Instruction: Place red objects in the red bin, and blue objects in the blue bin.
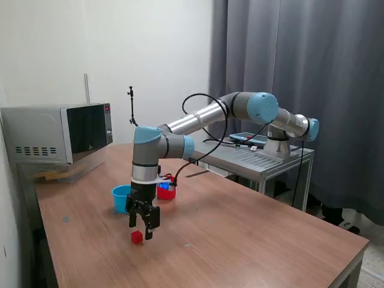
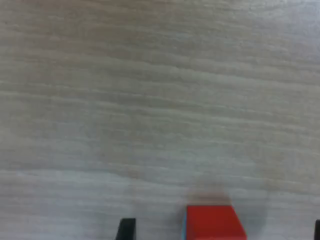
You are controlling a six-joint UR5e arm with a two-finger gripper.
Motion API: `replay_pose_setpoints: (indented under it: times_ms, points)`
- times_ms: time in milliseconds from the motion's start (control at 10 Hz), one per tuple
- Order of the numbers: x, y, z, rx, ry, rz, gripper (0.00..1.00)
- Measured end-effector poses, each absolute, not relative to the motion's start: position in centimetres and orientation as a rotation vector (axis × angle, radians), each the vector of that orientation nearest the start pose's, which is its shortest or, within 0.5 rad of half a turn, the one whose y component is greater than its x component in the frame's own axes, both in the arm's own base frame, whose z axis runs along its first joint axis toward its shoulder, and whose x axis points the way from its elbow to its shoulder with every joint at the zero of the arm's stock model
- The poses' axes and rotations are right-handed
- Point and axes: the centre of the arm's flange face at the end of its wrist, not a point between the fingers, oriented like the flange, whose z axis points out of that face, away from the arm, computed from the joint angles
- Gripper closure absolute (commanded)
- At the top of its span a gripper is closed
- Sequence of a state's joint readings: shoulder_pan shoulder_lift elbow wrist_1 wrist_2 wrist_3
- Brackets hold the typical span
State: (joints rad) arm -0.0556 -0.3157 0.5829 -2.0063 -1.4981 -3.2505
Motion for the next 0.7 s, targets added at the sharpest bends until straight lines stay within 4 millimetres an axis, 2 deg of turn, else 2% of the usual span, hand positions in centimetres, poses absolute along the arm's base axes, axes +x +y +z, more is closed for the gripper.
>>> replay_pose_setpoints:
  times_ms: [300, 700]
  points:
    - [-90.20, -9.09, 10.48, -2.403, 2.264, 0.128, 0.00]
    - [-90.46, -9.26, 11.04, -2.420, 2.272, 0.166, 0.00]
